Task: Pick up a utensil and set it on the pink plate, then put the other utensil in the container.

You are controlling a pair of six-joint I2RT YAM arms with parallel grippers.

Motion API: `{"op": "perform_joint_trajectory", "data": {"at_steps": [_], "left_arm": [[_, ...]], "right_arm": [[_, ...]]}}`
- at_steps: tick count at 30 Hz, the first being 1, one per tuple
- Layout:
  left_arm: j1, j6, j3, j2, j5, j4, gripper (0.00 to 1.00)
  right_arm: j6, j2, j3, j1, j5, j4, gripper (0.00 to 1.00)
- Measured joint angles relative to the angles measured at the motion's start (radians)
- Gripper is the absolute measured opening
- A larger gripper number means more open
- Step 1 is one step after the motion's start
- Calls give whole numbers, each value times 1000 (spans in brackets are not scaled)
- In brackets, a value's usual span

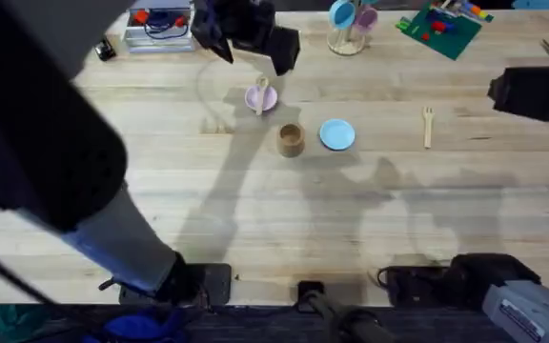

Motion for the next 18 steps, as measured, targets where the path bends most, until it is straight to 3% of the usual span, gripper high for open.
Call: {"op": "perform_joint_trajectory", "data": {"at_steps": [18], "left_arm": [[0, 11, 1, -338, 0, -189, 995]], "right_arm": [[0, 0, 0, 0, 0, 0, 996]]}}
